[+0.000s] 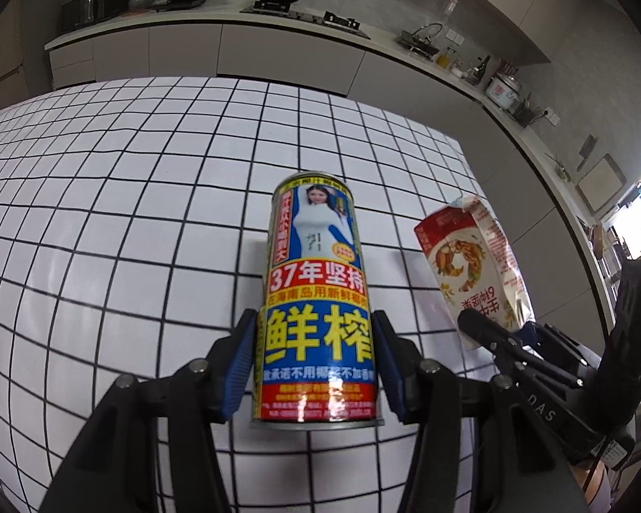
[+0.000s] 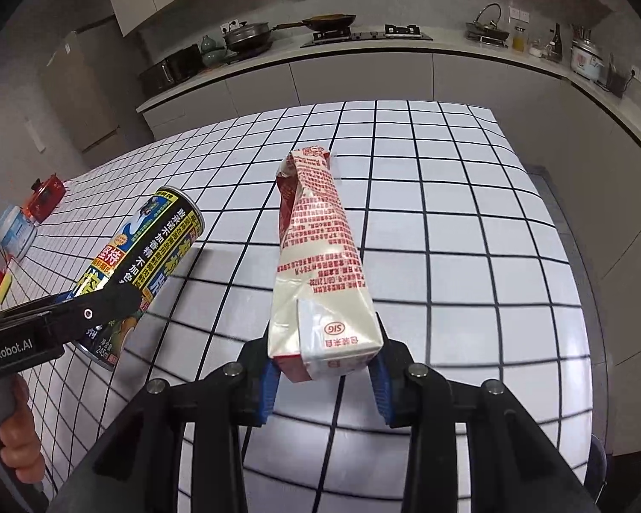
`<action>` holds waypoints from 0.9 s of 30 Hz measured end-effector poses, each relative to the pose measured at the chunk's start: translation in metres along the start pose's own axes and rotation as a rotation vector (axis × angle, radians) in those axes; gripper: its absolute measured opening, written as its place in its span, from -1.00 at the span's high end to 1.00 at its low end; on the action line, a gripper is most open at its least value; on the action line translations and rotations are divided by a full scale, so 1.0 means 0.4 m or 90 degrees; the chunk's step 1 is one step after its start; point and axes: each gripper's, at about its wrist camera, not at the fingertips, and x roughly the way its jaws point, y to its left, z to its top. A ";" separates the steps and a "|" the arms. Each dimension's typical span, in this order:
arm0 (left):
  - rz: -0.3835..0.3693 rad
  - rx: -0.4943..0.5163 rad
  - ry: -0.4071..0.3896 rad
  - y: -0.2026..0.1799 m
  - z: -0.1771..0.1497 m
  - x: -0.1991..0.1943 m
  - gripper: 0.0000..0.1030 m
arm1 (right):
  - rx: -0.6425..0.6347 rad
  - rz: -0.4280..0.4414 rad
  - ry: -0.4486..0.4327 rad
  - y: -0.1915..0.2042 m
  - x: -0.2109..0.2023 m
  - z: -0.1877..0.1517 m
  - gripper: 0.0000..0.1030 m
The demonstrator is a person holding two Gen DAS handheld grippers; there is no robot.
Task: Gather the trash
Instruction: 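Carry the drink can and milk carton over the bucket and release both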
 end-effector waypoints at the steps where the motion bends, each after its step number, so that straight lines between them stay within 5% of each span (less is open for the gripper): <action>1: -0.003 0.000 -0.001 -0.010 -0.009 -0.005 -0.04 | -0.002 -0.001 -0.002 -0.002 -0.010 -0.009 0.25; 10: -0.050 0.068 -0.013 -0.140 -0.072 -0.053 -0.04 | 0.052 -0.028 -0.038 -0.082 -0.153 -0.106 0.25; 27: -0.225 0.242 0.064 -0.457 -0.238 -0.064 -0.04 | 0.278 -0.244 -0.081 -0.336 -0.541 -0.467 0.25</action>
